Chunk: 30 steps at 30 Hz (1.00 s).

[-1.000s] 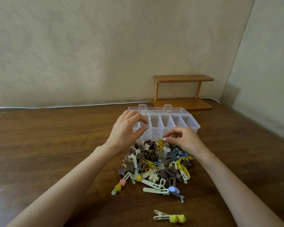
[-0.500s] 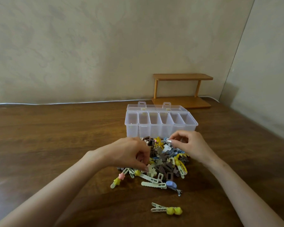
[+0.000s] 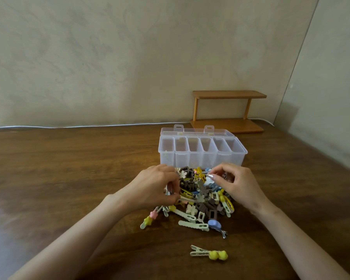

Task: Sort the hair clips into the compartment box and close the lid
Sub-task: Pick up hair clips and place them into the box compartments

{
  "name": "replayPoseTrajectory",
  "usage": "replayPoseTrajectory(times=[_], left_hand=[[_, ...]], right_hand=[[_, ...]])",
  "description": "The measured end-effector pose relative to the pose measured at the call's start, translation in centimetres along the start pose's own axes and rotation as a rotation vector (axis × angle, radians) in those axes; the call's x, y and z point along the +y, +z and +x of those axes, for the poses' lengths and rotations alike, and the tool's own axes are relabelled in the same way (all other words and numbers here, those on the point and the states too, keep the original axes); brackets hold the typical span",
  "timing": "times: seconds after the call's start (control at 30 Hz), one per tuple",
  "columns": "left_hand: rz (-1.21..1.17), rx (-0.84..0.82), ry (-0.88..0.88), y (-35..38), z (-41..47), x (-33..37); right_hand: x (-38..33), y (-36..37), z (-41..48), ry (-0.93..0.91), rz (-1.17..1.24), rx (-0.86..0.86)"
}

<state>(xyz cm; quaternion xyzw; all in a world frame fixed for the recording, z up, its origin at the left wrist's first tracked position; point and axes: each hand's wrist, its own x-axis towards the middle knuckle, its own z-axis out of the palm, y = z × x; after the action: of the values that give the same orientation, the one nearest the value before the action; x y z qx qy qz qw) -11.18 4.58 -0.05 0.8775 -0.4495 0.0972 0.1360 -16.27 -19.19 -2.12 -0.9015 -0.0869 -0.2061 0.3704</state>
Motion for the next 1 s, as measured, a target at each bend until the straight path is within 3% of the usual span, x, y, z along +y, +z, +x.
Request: replayPoseTrajectory(times=[0.47, 0.77, 1.0], left_hand=[[-0.271, 0.382, -0.259, -2.8, 1.2, -2.5], [-0.002, 0.584, -0.474, -1.9, 6.2, -4.9], [0.164, 0.397, -0.377, -0.3, 6.0, -5.6]], right_hand=[[-0.1, 0.2, -0.1, -0.029, 0.001, -0.023], [0.1, 0.3, -0.1, -0.057, 0.031, -0.019], [0.5, 0.5, -0.1, -0.095, 0.012, -0.029]])
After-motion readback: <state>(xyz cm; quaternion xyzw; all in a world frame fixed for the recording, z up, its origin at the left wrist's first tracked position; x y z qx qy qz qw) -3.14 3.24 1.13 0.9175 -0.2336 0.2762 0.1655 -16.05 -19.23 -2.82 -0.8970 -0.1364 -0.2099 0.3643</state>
